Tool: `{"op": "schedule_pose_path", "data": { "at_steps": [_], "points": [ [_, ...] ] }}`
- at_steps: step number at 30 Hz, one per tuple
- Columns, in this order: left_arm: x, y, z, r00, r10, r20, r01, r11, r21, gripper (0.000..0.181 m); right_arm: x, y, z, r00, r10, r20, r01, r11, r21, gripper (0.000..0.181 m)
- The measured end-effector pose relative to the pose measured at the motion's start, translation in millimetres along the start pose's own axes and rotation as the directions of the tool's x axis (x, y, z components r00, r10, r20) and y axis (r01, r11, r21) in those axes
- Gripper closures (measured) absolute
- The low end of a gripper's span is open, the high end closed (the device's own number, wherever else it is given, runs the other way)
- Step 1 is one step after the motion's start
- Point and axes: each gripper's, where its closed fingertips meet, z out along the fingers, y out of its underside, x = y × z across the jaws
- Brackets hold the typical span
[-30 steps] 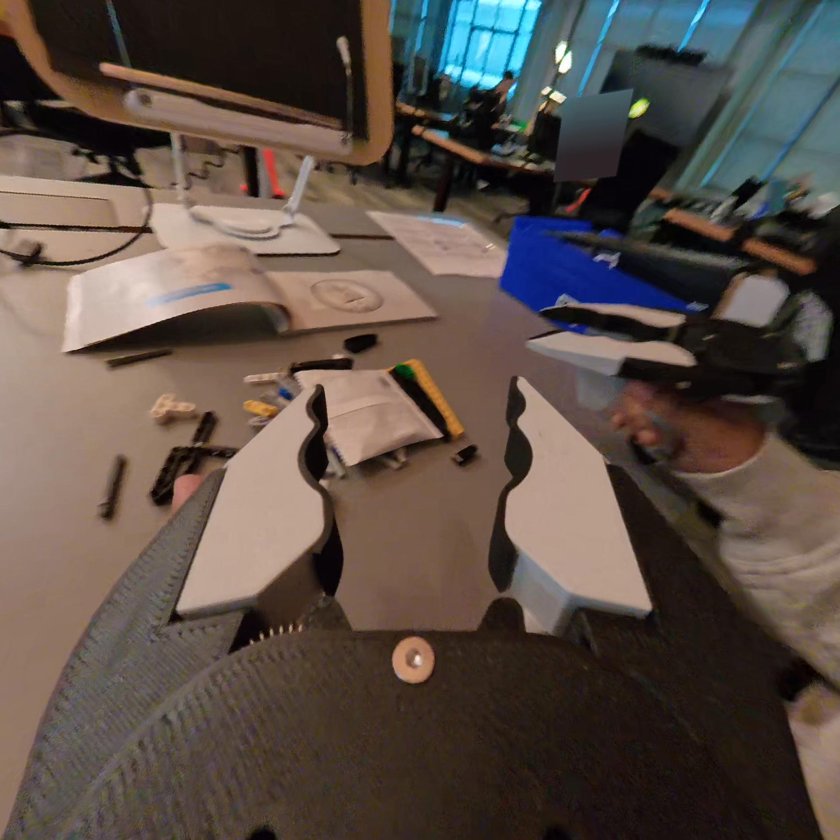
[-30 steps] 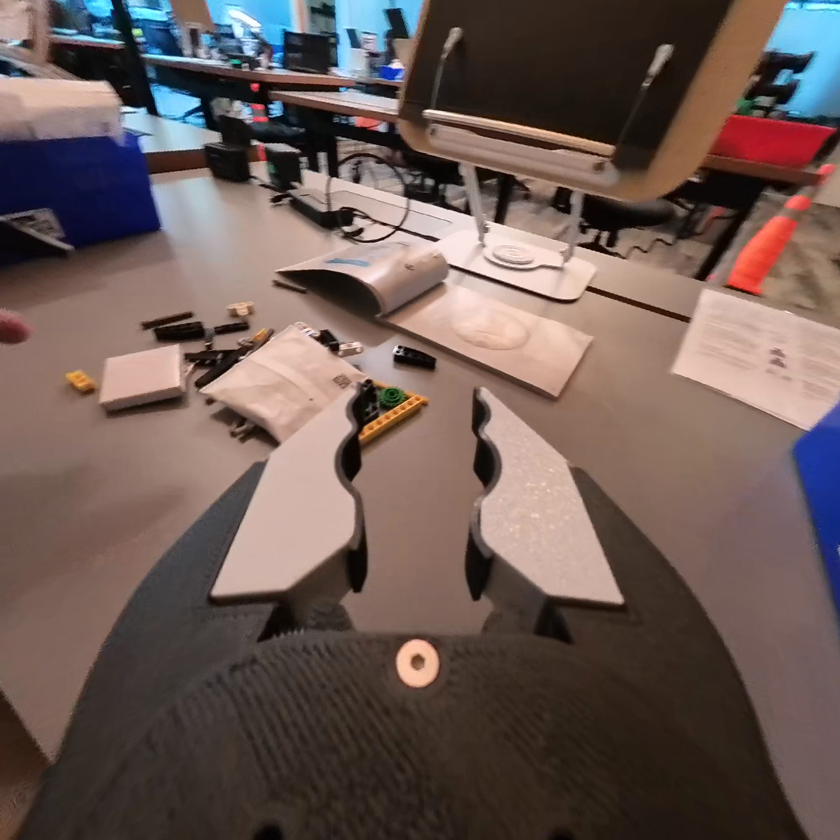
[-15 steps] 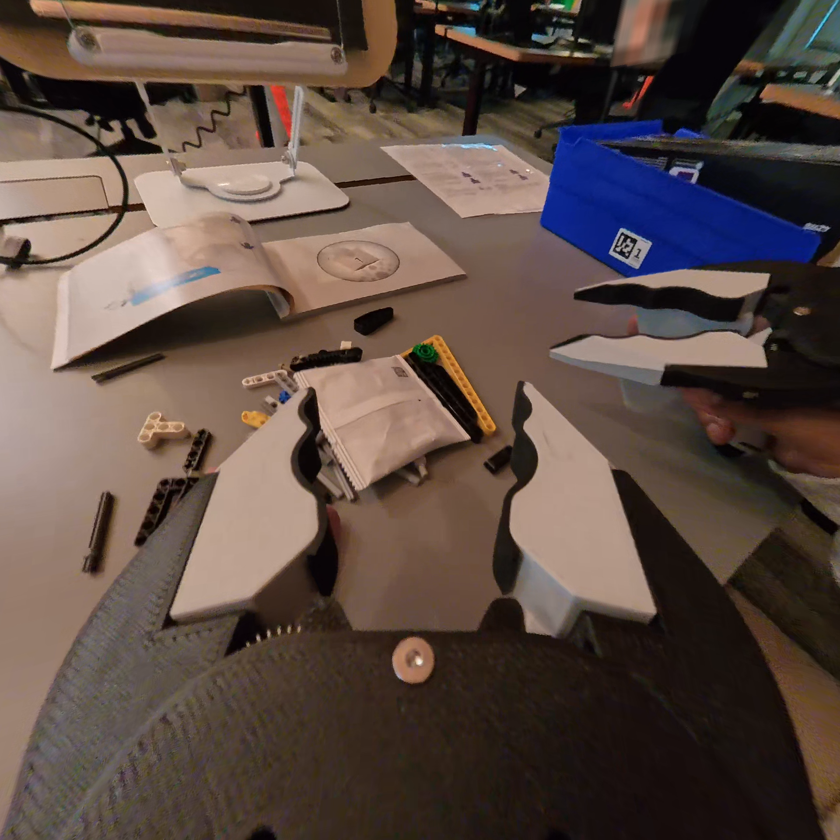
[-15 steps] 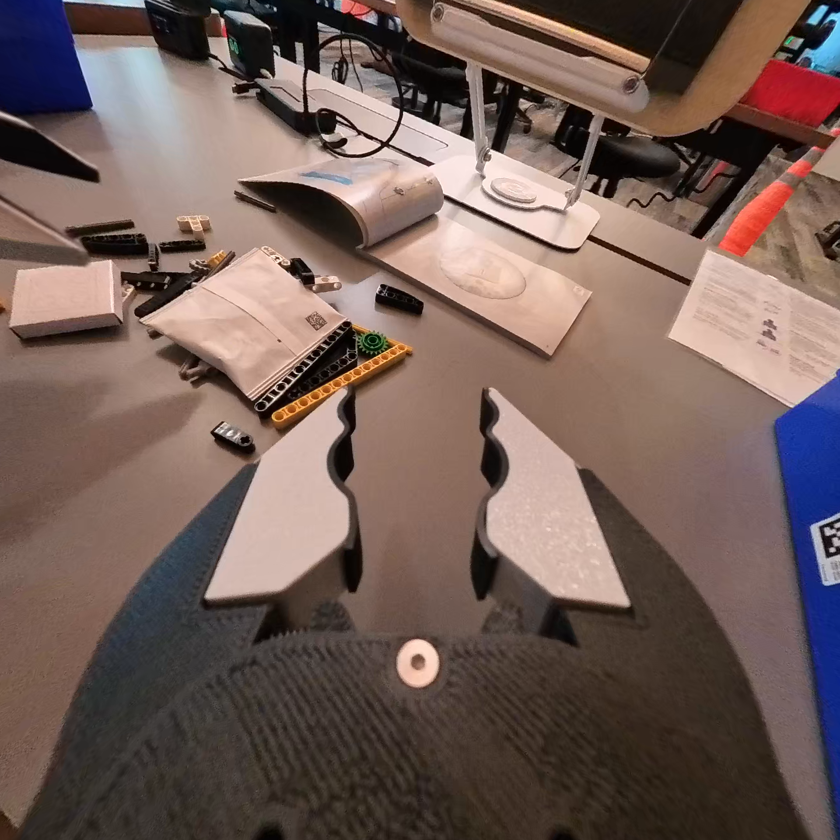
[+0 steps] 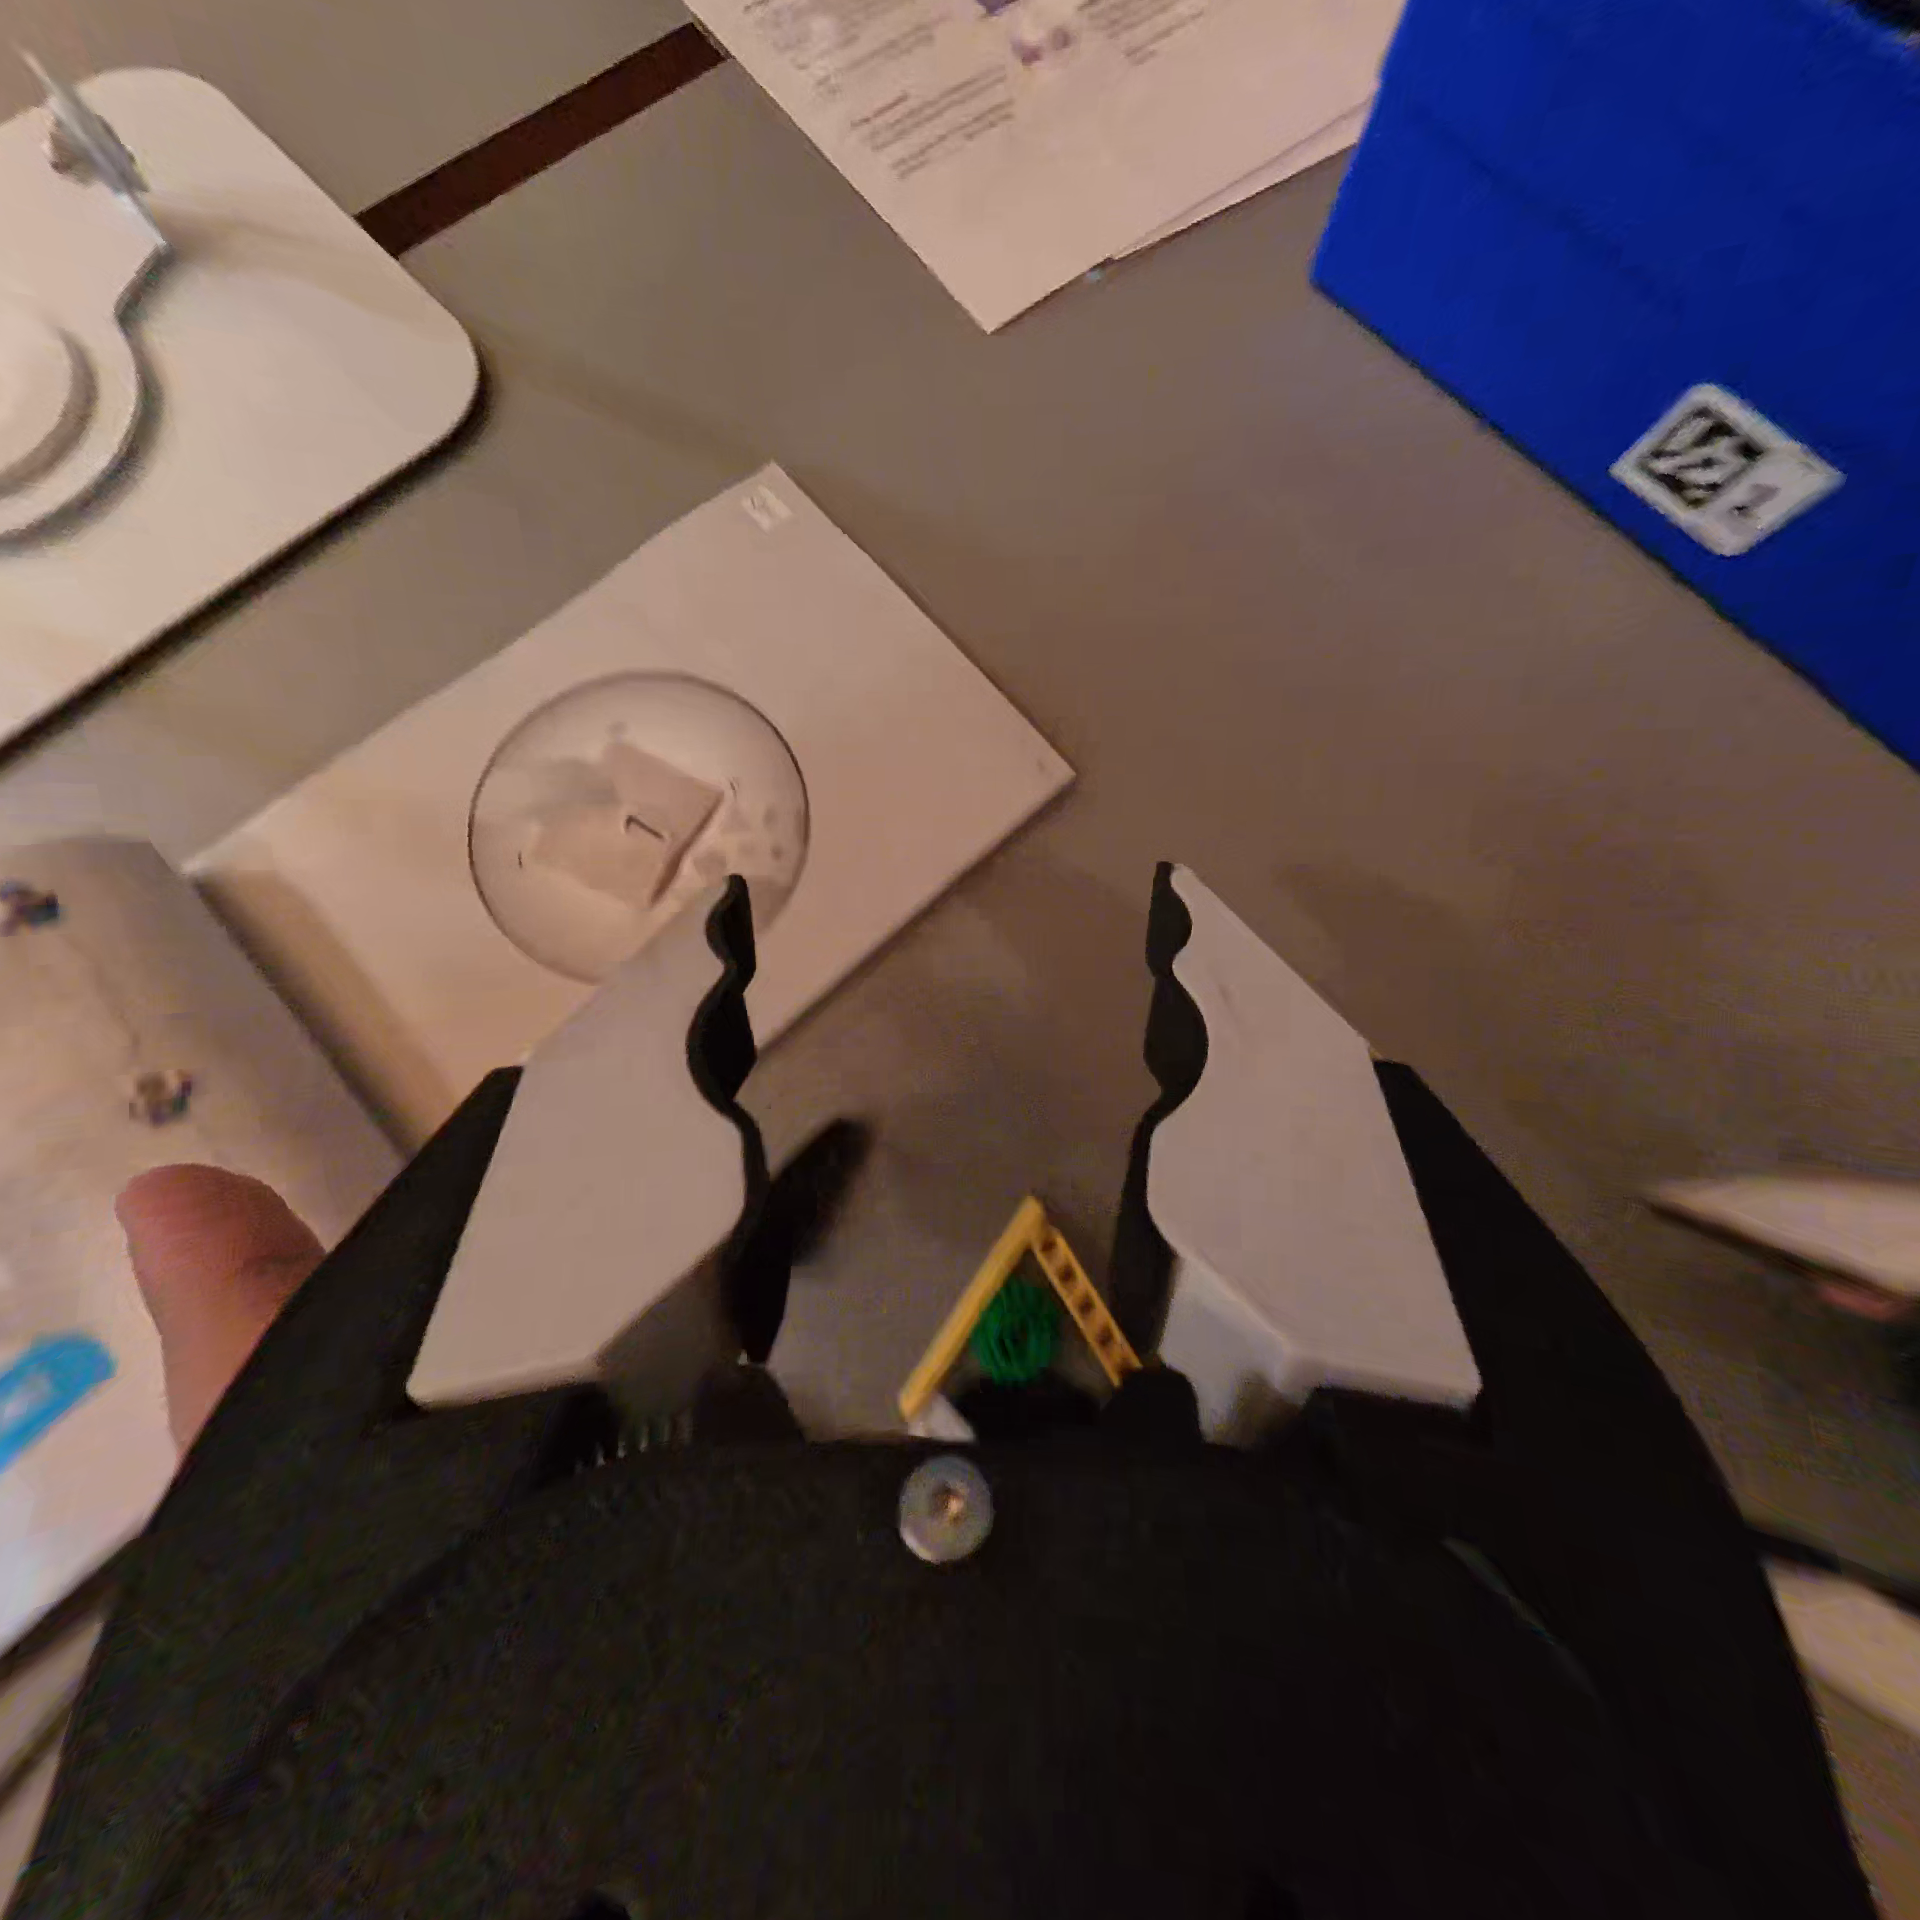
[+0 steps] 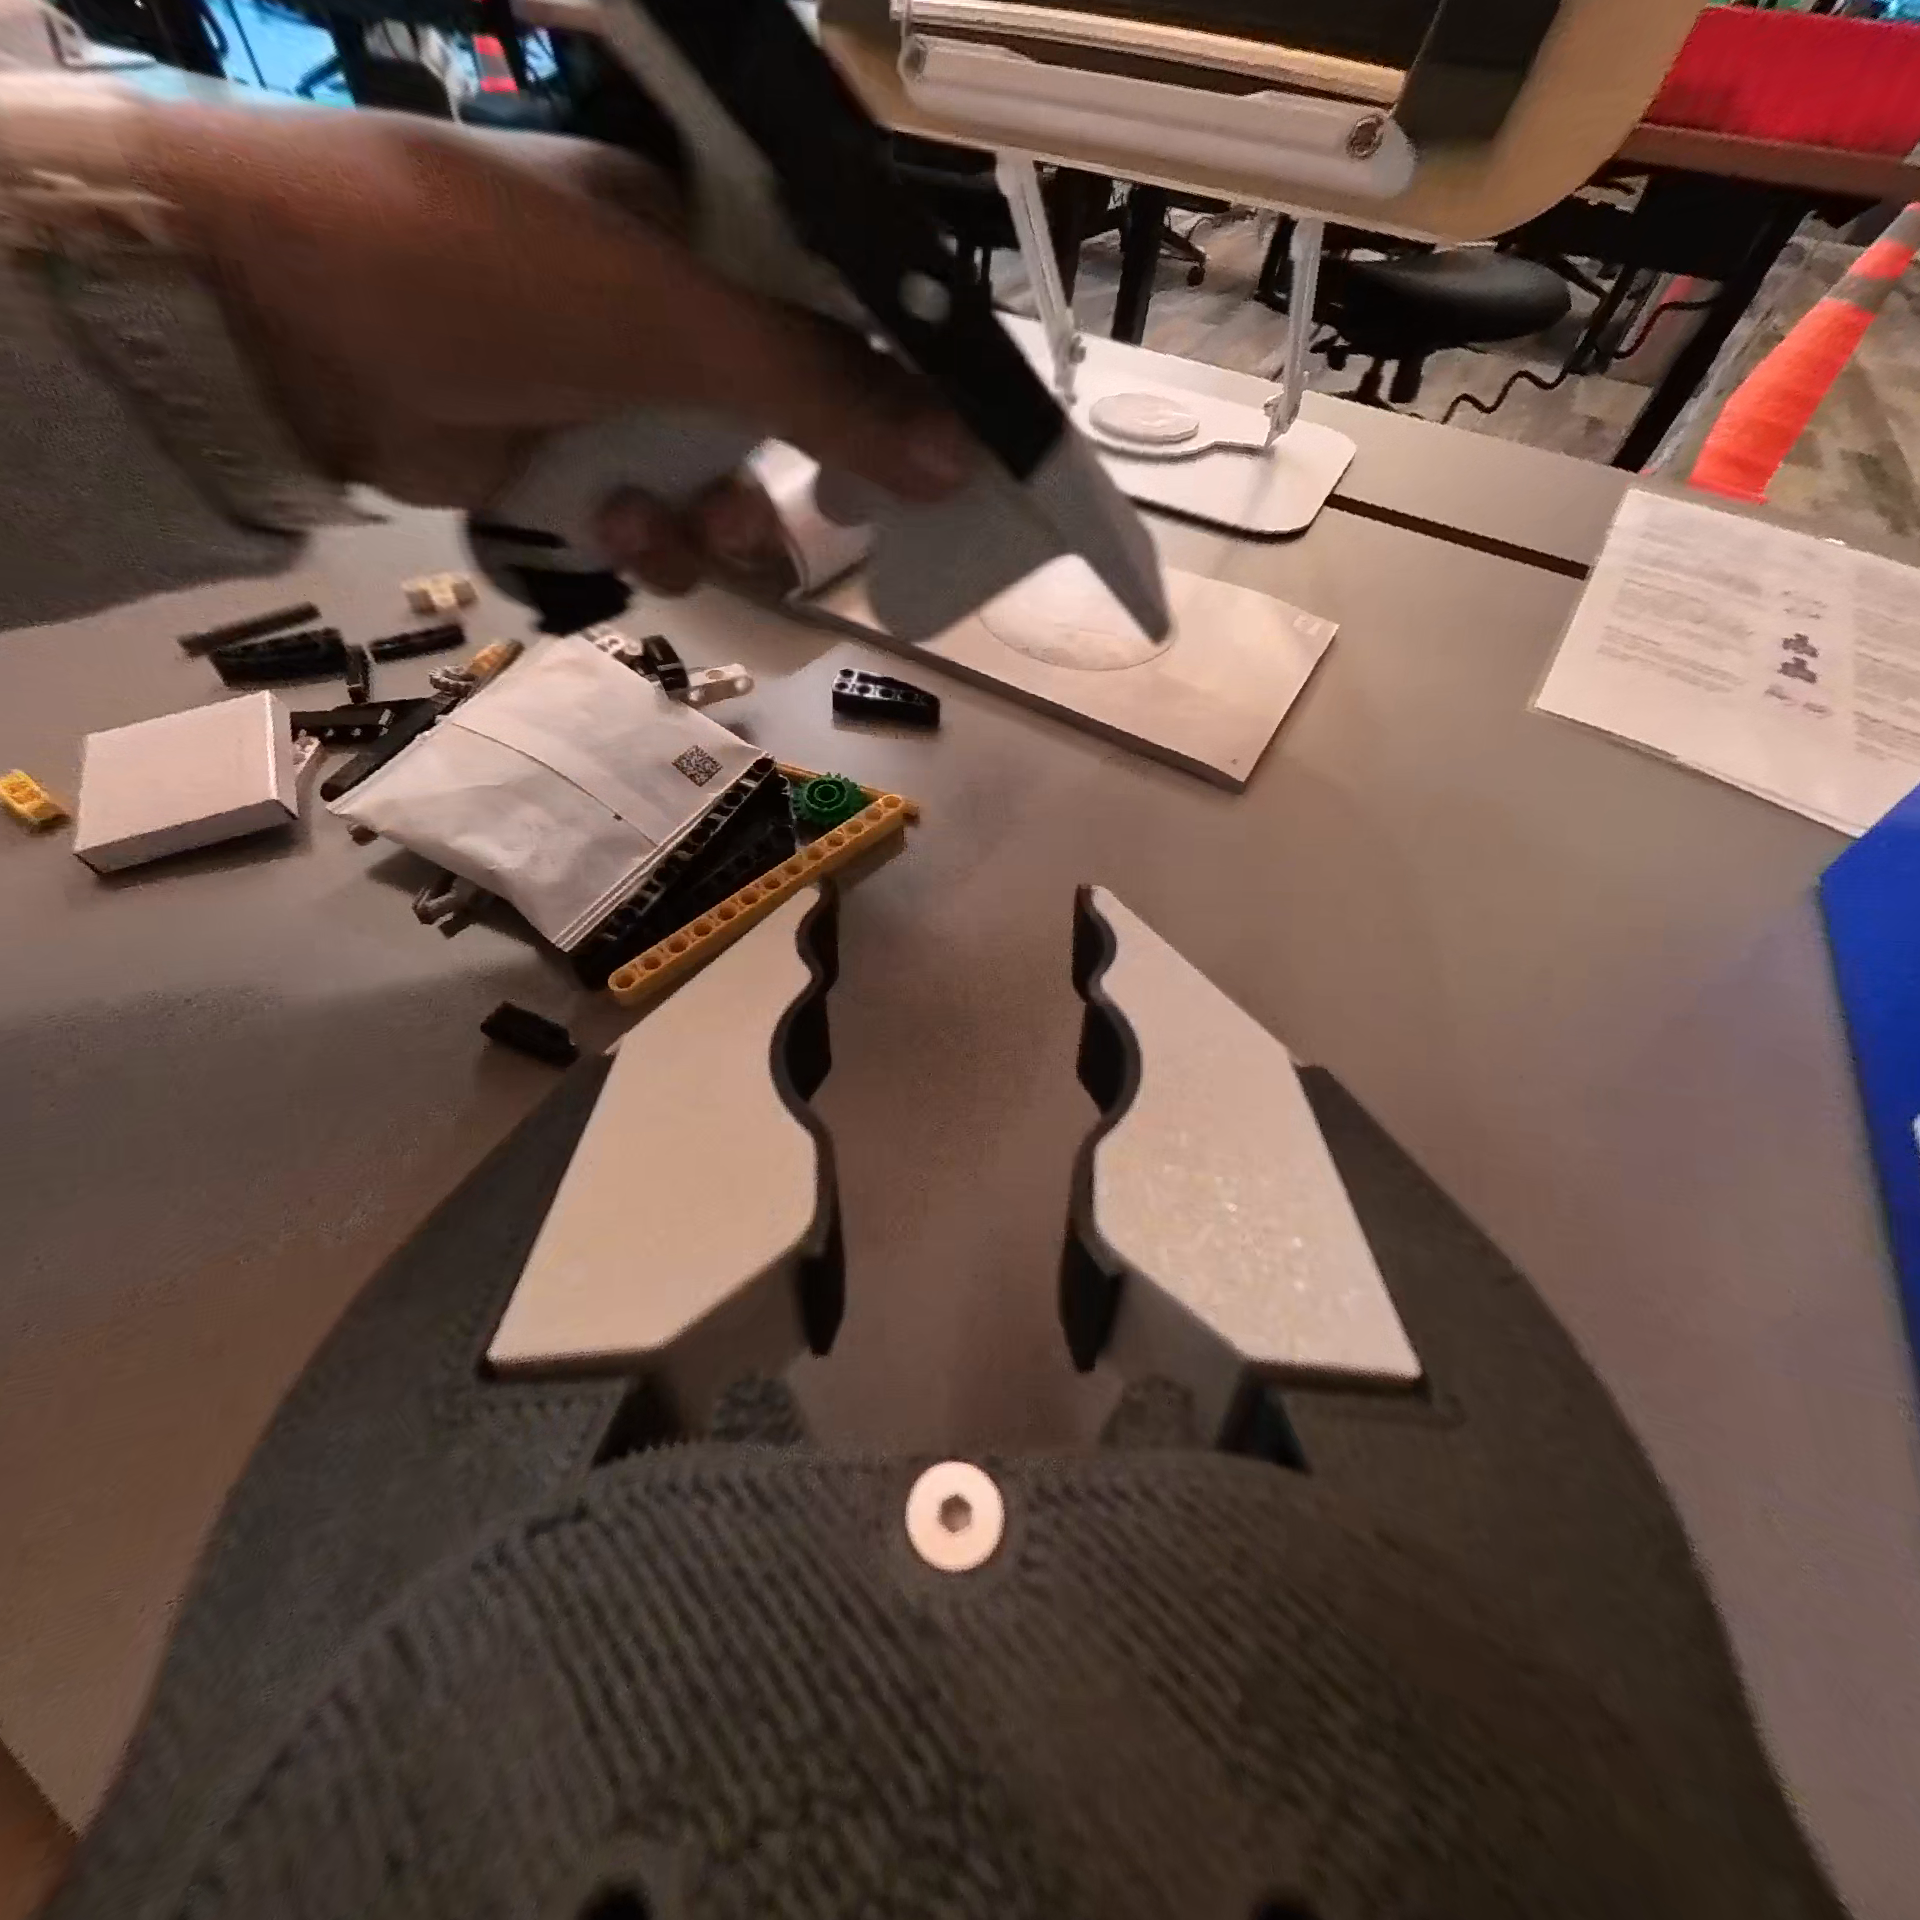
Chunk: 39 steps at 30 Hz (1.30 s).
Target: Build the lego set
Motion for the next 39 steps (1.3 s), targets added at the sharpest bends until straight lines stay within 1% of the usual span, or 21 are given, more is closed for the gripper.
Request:
{"op": "schedule_pose_path", "data": {
  "at_steps": [1,4,6,7,8,9,11,17,29,32,36,39],
  "points": [
    [-4,-4,14,1.0,0.016,0.026,-0.015,1.0,-0.027,0.104,0,0,0,1.0,0.004,0.002,-0.004,1.0,0.0,0.138],
    [-20,-7,47,0.992,0.057,0.115,-0.045,0.993,-0.107,0.097,-1,0,0,1.0,0.002,0.008,-0.002,1.0,-0.001,0.139],
    [-26,1,61,0.987,0.066,0.146,-0.041,0.985,-0.17,0.098,-1,0,0,1.0,0.003,0.012,-0.003,1.0,0.002,0.14],
    [-24,7,65,0.989,0.061,0.138,-0.032,0.98,-0.198,0.101,-1,0,0,1.0,0.006,0.014,-0.006,1.0,0.004,0.14],
    [-18,7,68,0.995,0.027,0.093,-0.009,0.984,-0.18,0.113,-1,-1,-1,1.0,0.011,0.016,-0.011,1.0,0.007,0.14],
    [-18,7,69,0.996,-0.013,0.089,0.027,0.986,-0.162,0.114,0,-1,-1,1.0,0.017,0.019,-0.017,1.0,0.008,0.14],
    [-18,8,69,0.995,-0.014,0.096,0.028,0.989,-0.144,0.114,1,-1,-1,0.999,0.032,0.025,-0.032,0.999,0.009,0.14],
    [-18,8,69,0.995,-0.024,0.101,0.041,0.985,-0.166,0.117,3,-1,-2,0.998,0.056,0.035,-0.057,0.998,0.014,0.14],
    [-37,7,65,0.989,-0.086,0.121,0.101,0.987,-0.121,0.165,0,0,-1,0.999,0.034,0.032,-0.034,0.999,0.003,0.141],
    [-42,7,63,0.987,-0.11,0.118,0.124,0.986,-0.116,0.18,0,0,-1,0.999,0.033,0.034,-0.033,0.999,0.002,0.142],
    [-43,7,60,0.983,-0.159,0.086,0.168,0.981,-0.098,0.181,0,0,-1,0.999,0.038,0.037,-0.039,0.999,0.002,0.142],
    [-45,8,55,0.986,-0.144,0.088,0.152,0.984,-0.089,0.181,0,0,0,0.998,0.039,0.039,-0.039,0.999,-0.001,0.142]
  ]
}}
